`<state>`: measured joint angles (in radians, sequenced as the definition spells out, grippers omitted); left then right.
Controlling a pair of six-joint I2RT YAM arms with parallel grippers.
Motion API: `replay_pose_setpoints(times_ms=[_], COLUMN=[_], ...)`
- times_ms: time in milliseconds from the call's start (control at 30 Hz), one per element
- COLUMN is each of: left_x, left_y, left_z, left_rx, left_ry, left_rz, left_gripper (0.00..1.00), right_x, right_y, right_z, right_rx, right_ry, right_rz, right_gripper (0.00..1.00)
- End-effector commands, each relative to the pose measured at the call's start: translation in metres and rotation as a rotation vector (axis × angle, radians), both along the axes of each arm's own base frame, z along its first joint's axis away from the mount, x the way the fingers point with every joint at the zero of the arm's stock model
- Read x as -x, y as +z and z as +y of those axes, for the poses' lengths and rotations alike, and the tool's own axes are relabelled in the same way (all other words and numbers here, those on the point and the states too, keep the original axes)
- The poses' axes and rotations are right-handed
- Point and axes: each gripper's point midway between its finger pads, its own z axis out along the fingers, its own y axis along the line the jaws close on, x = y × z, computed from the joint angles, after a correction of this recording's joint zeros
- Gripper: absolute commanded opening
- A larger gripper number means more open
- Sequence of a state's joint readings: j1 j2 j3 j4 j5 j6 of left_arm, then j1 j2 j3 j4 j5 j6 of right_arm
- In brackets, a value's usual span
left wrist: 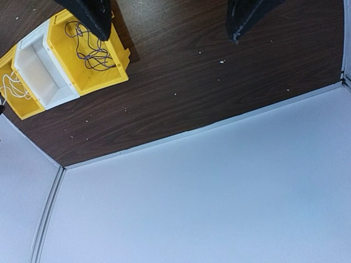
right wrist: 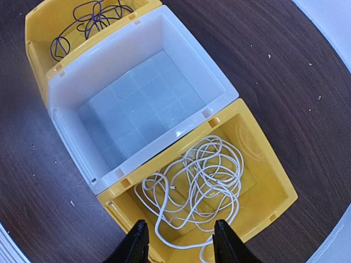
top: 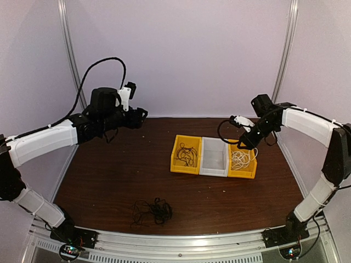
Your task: Untangle the cables
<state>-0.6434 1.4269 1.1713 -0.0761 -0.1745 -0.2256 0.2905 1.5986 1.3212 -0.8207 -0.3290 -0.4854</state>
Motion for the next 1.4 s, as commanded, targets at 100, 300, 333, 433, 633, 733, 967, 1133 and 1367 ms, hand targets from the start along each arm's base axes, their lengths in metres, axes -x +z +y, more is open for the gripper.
replay_pose_setpoints(times_ms=[100,300,333,433,633,733,967,1133,1367], left_x=[-0.003,-0.003,-0.003,-0.003,-0.003,-0.003,-0.003,-0.003,-0.002], left_y=[0.006,0.004,0.004,0.004,0.004,0.004,0.004,0.004,0.005], left_z=[-0.005,-0.008,-0.008,-0.008,-0.008,-0.008,-0.008,-0.007,-0.008], left_rx=[0.021,0.023,0.024,0.024,0.022,0.023,0.022,0.021,0.023], left_ry=[-0.014,-0.025,-0.026,-0.027,-0.022,-0.024,-0.024,-0.023,-0.027], left_rz=[-0.026,-0.02,-0.018,-0.018,-0.018,-0.018,-0.018,-0.021,-0.021], left_gripper=[0.73,0.72,0.72,0.72,0.72,0.72,0.72,0.72,0.72], right_x=[-0.004,-0.008,-0.008,-0.009,-0.007,-0.008,-0.015,-0.019,-0.024], right_y=[-0.002,-0.011,-0.013,-0.022,-0.035,-0.036,-0.04,-0.042,-0.024], right_z=[-0.04,-0.076,-0.08,-0.089,-0.092,-0.089,-0.082,-0.079,-0.062], right_rx=[0.076,0.105,0.106,0.103,0.078,0.061,0.028,0.014,-0.056], right_ry=[-0.102,-0.176,-0.181,-0.198,-0.204,-0.198,-0.186,-0.183,-0.157], right_rz=[-0.02,-0.003,0.003,0.023,0.062,0.065,0.077,0.085,0.055], right_gripper=[0.44,0.45,0.45,0.45,0.4,0.37,0.2,0.04,0.0])
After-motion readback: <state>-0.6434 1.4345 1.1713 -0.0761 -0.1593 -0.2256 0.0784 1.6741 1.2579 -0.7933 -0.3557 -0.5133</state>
